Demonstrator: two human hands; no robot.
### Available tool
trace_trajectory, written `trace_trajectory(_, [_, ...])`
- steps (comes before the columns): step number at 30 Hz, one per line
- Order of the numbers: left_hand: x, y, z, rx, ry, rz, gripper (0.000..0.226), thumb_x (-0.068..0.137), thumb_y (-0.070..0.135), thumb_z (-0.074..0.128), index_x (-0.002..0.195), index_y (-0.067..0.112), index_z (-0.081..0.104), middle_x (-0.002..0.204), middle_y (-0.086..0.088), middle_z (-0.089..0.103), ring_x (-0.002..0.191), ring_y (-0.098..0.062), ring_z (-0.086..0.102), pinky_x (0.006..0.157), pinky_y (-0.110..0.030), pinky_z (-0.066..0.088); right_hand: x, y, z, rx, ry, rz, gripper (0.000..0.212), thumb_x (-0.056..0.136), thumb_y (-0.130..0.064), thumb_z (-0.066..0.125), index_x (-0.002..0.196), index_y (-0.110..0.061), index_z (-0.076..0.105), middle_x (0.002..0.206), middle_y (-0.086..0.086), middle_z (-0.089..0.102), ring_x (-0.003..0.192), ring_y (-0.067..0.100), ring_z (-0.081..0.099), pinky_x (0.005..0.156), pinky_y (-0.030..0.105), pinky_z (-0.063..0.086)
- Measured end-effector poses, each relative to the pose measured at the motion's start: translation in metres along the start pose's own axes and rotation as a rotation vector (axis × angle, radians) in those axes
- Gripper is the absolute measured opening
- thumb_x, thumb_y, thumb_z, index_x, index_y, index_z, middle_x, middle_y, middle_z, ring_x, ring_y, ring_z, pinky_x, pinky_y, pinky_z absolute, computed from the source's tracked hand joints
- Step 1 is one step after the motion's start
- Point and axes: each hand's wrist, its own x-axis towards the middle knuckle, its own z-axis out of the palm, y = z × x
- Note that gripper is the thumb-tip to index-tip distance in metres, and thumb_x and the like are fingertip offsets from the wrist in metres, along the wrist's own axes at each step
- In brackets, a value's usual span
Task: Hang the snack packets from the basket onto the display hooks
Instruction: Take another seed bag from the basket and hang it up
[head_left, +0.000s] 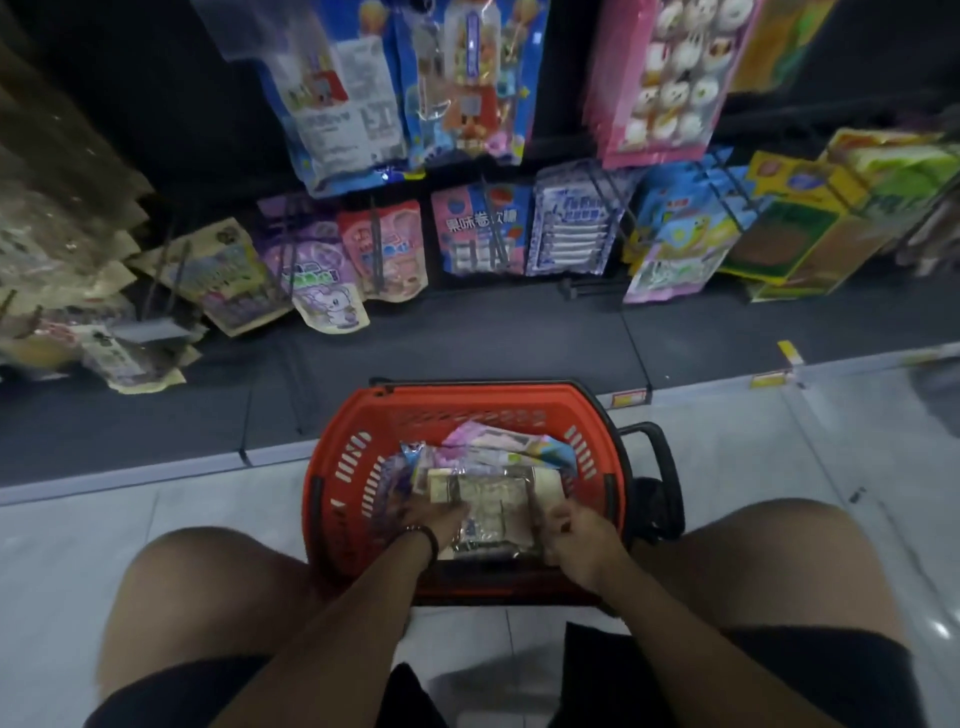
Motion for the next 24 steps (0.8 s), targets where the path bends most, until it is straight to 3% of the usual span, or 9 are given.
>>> trace_trajectory(2, [0.005, 0.005, 0.004, -0.060, 0.010, -0.052, 0.074, 0.090, 0.048, 0.076, 0.146, 0.004, 0.057, 0.145, -0.014, 0.062, 0.134, -0.029, 0.060, 0.106, -0.032, 0.046, 0.007, 0.006, 0.007, 0.001, -0.006, 0.004, 0.008, 0.106, -0.024, 0.058, 0.114, -0.024, 0.061, 0.108, 0.000, 0.059, 0.117, 0.031, 0.066, 0.092, 0.032, 0.047])
trace_trajectory(5, [0.020, 0.004, 0.011, -0.162, -0.004, -0.090, 0.070, 0.088, 0.044, 0.080, 0.144, 0.006, 0.061, 0.138, -0.015, 0.067, 0.127, -0.030, 0.064, 0.106, -0.034, 0.051, 0.011, 0.010, 0.017, 0.057, -0.001, 0.039, 0.032, 0.107, -0.030, 0.058, 0.132, -0.011, 0.063, 0.108, 0.001, 0.058, 0.100, 0.021, 0.057, 0.087, 0.028, 0.041])
trace_trajectory(7, [0.022, 0.005, 0.010, -0.205, -0.054, -0.115, 0.080, 0.087, 0.047, 0.082, 0.148, 0.003, 0.055, 0.148, -0.017, 0.060, 0.135, -0.032, 0.059, 0.104, -0.036, 0.048, 0.011, 0.007, 0.019, 0.098, -0.012, 0.056, 0.031, 0.107, -0.036, 0.058, 0.125, -0.012, 0.065, 0.105, 0.002, 0.061, 0.097, 0.019, 0.056, 0.087, 0.030, 0.045])
trace_trajectory(9, [0.022, 0.007, 0.007, -0.243, -0.077, -0.120, 0.079, 0.083, 0.044, 0.088, 0.144, 0.003, 0.059, 0.146, -0.016, 0.061, 0.133, -0.031, 0.061, 0.100, -0.034, 0.049, 0.012, 0.004, 0.020, 0.131, 0.003, 0.056, 0.030, 0.104, -0.049, 0.058, 0.102, -0.020, 0.063, 0.101, 0.003, 0.069, 0.095, 0.023, 0.064, 0.090, 0.033, 0.052])
trace_trajectory(12, [0.017, 0.006, 0.005, -0.262, -0.044, -0.111, 0.074, 0.077, 0.038, 0.093, 0.138, 0.005, 0.065, 0.135, -0.012, 0.068, 0.124, -0.028, 0.066, 0.090, -0.030, 0.050, 0.011, 0.003, 0.019, 0.156, 0.043, 0.037, 0.049, 0.096, -0.069, 0.058, 0.092, -0.021, 0.067, 0.098, 0.009, 0.078, 0.094, 0.028, 0.072, 0.085, 0.033, 0.056])
trace_trajectory(16, [0.004, -0.001, -0.001, -0.207, 0.013, -0.040, 0.093, 0.055, 0.046, 0.098, 0.136, 0.013, 0.067, 0.126, -0.007, 0.075, 0.115, -0.028, 0.071, 0.099, -0.038, 0.058, 0.002, 0.000, 0.015, 0.116, 0.028, 0.048, 0.035, 0.093, -0.048, 0.065, 0.109, -0.018, 0.075, 0.106, 0.007, 0.078, 0.104, 0.028, 0.074, 0.083, 0.031, 0.056])
trace_trajectory(19, [0.021, -0.025, 0.004, -0.244, 0.036, -0.010, 0.079, 0.054, 0.045, 0.100, 0.119, 0.009, 0.075, 0.117, -0.005, 0.078, 0.110, -0.026, 0.073, 0.102, -0.037, 0.057, -0.007, -0.002, 0.014, 0.106, 0.012, 0.035, 0.024, 0.095, -0.037, 0.071, 0.114, -0.021, 0.073, 0.103, 0.001, 0.073, 0.094, 0.020, 0.068, 0.061, 0.014, 0.045])
trace_trajectory(21, [0.001, -0.024, -0.007, -0.285, 0.067, 0.010, 0.088, 0.041, 0.053, 0.097, 0.115, 0.012, 0.074, 0.117, -0.002, 0.079, 0.110, -0.026, 0.073, 0.103, -0.038, 0.057, -0.016, -0.005, 0.013, 0.132, 0.008, 0.018, 0.015, 0.099, -0.039, 0.069, 0.106, -0.027, 0.074, 0.099, -0.003, 0.069, 0.088, 0.015, 0.063, 0.053, 0.006, 0.038])
trace_trajectory(24, [-0.041, -0.017, -0.025, -0.406, 0.084, 0.078, 0.041, 0.062, 0.029, 0.098, 0.091, 0.017, 0.071, 0.106, -0.003, 0.077, 0.106, -0.025, 0.071, 0.104, -0.038, 0.055, -0.027, -0.010, 0.009, 0.161, 0.041, -0.001, 0.026, 0.100, -0.040, 0.066, 0.076, -0.032, 0.065, 0.092, -0.004, 0.068, 0.089, 0.016, 0.064, 0.062, 0.014, 0.045])
